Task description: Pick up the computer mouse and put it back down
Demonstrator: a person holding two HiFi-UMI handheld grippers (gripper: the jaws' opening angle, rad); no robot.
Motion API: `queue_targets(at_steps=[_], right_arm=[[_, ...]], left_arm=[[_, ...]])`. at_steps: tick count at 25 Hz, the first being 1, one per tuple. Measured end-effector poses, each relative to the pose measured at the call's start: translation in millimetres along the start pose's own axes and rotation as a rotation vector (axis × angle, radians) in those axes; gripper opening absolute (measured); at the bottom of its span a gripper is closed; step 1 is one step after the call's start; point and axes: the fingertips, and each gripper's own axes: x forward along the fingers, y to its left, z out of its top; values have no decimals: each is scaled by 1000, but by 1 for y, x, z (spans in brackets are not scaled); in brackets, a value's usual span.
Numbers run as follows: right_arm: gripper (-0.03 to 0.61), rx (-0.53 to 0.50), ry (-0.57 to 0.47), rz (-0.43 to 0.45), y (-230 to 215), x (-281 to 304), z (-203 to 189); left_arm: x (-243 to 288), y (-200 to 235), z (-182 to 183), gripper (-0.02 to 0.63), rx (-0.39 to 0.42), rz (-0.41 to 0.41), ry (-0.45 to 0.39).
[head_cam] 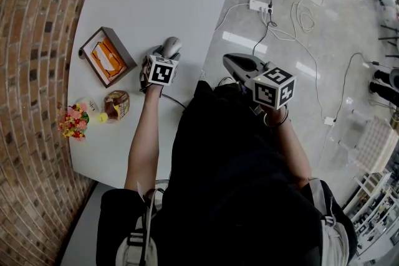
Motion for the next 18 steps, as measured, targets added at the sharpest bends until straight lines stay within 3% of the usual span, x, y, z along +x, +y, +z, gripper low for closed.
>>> queue_targets(at_steps=[18], right_arm=[[17,14,-6,-12,-4,-4,0]], left_arm=[[13,0,10,316,63,24,17]])
